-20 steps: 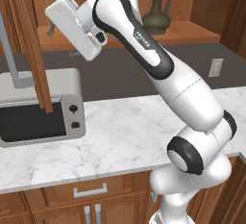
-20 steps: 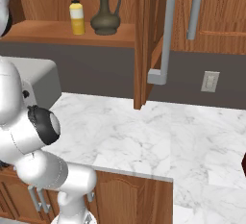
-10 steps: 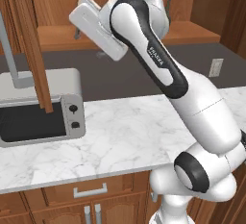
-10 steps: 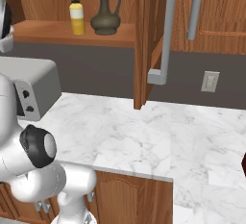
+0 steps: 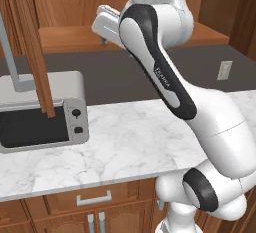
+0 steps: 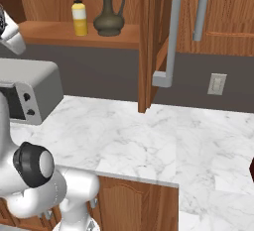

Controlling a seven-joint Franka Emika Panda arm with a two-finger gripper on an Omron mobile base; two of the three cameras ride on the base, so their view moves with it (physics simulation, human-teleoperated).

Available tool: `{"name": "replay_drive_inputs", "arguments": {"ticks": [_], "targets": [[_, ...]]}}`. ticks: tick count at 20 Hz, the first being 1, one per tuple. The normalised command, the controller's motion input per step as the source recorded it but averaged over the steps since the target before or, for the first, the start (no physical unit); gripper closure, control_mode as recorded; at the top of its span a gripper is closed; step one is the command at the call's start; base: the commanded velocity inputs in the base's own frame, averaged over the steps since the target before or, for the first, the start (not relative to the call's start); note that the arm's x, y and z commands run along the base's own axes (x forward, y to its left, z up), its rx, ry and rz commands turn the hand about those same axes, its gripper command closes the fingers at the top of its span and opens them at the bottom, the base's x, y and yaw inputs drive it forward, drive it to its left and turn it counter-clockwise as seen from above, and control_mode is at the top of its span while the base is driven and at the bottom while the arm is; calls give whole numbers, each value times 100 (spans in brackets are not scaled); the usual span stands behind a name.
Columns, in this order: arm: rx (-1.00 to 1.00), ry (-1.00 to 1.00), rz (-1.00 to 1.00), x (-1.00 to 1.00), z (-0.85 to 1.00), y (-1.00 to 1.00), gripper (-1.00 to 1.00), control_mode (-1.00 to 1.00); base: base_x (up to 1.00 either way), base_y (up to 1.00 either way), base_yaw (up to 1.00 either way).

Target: Move the mustard and oil and vinegar bottle from the cabinet to the dining counter.

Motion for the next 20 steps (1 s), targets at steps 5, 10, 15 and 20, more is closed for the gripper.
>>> {"name": "replay_drive_inputs", "arguments": {"ticks": [5,10,15,20], "targets": [[-32,-10,-16,-2,-2,-41,-100,-100,0,0,0],[-24,-8,-14,0,0,-39,-100,-100,0,0,0],[-20,-11,-7,0,0,-41,-100,-100,0,0,0],[-23,-25,0,0,0,-40,-100,-100,0,0,0]]}}
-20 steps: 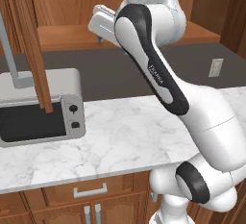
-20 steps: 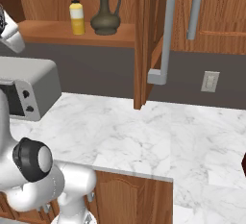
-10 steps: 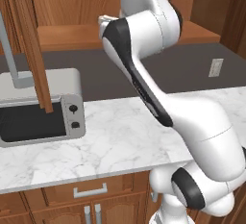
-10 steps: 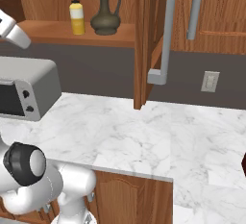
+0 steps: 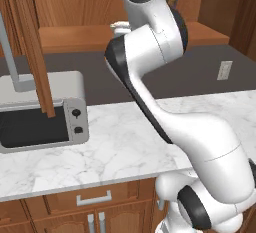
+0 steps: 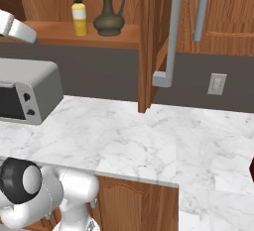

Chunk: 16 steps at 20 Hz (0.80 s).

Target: Move the mustard and oil and vinegar bottle from the cabinet to the dining counter.

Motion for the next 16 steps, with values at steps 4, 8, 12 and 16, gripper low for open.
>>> {"name": "replay_drive_inputs", "arguments": {"ticks": [4,8,12,16], "targets": [[-21,-34,10,5,0,-40,-100,-100,0,0,0],[-16,-28,16,25,3,-35,-100,-100,0,0,0],[-2,-9,16,34,26,-19,-100,-100,0,0,0],[0,0,7,32,41,0,-100,-100,0,0,0]]}}
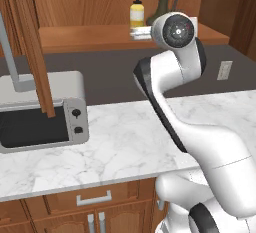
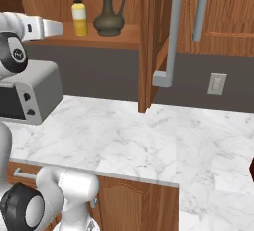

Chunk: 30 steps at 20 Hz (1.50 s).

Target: Move the mustard and oil and vinegar bottle from the cabinet to the dining counter.

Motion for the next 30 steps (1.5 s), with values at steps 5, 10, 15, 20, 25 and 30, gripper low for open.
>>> {"name": "replay_drive_inputs", "arguments": {"ticks": [5,10,15,20,25,30], "targets": [[0,8,1,38,43,0,-100,-100,0,0,0],[3,8,2,33,32,0,-100,-100,0,0,0],[5,3,6,22,8,-2,-100,-100,0,0,0],[0,0,7,23,-3,-1,-100,-100,0,0,0],[0,0,6,25,-8,0,-100,-100,0,0,0],[0,0,5,25,-7,0,-100,-100,0,0,0]]}}
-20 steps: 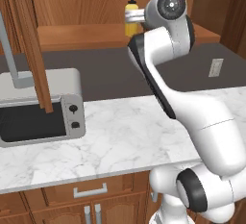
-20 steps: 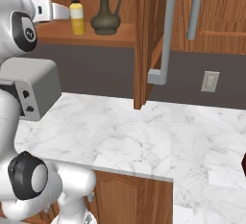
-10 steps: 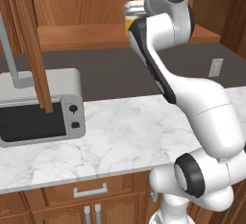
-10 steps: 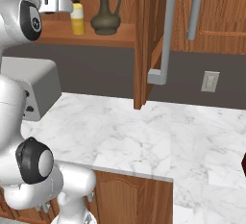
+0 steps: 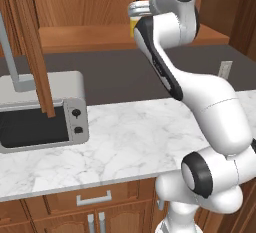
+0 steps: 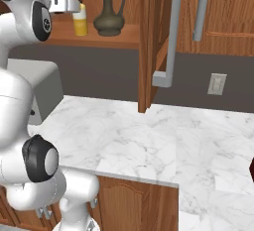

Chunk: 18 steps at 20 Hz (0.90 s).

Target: Move the mustard and oil and vinegar bottle from the cabinet to the dining counter.

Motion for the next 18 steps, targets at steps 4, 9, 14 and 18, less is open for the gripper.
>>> {"name": "replay_drive_inputs", "arguments": {"ticks": [4,9,14,18], "targets": [[0,0,1,26,0,-4,-100,-100,0,0,0],[1,0,0,25,0,0,-100,-100,0,0,0],[5,1,0,23,-3,1,-100,-100,0,0,0],[3,0,0,28,0,0,-100,-100,0,0,0]]}}
